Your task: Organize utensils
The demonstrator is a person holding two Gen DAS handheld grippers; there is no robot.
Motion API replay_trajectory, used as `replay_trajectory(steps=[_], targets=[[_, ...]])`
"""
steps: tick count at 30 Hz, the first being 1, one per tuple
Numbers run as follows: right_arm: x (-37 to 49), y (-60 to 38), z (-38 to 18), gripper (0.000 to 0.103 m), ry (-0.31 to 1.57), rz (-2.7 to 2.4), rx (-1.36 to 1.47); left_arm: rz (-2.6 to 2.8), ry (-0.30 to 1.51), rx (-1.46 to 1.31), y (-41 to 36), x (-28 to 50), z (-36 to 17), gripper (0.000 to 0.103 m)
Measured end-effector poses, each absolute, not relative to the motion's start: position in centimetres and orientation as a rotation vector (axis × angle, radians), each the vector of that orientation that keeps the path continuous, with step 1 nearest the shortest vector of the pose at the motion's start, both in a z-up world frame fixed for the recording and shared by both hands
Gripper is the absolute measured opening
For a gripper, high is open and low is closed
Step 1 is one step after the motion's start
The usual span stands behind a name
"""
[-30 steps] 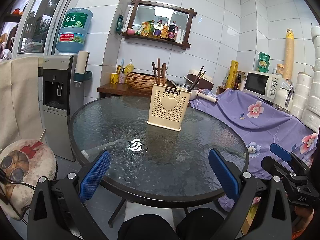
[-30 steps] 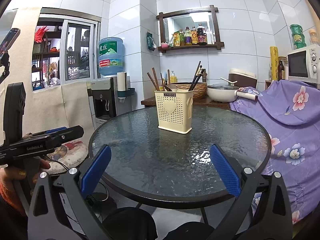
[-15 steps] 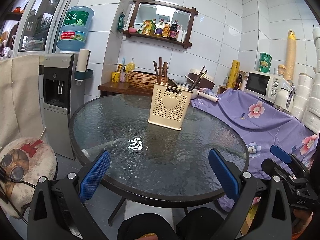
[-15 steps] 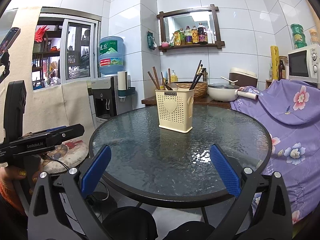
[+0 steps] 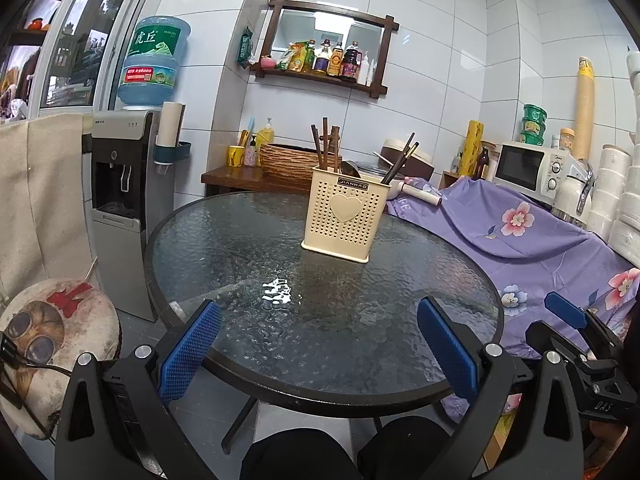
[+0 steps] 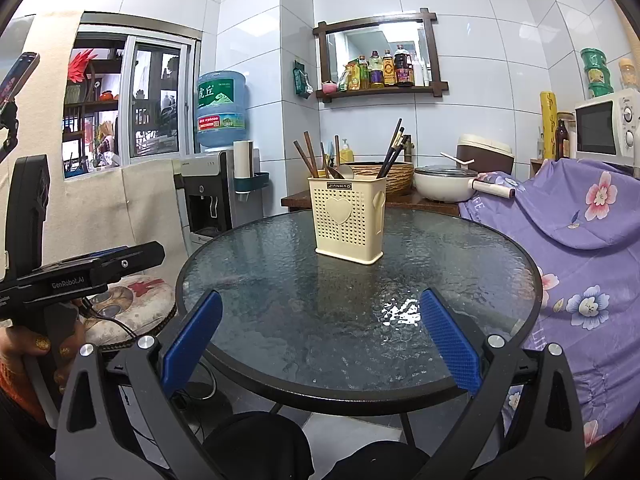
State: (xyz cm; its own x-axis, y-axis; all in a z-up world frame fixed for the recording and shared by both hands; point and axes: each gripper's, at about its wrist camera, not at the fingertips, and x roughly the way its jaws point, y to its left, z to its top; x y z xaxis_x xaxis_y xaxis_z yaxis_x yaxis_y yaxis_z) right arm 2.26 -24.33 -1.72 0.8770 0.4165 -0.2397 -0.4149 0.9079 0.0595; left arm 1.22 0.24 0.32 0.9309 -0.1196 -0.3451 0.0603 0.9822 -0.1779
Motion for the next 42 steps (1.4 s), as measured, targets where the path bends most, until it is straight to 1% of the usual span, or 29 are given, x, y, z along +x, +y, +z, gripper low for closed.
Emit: replay_trajectory(steps=[42], targets=[[2.1,-24.05,-2.21,0.097,0.257,0.436,0.007,-0.072,0.378,-0.12,-0.52,1.33,0.25,0.097]])
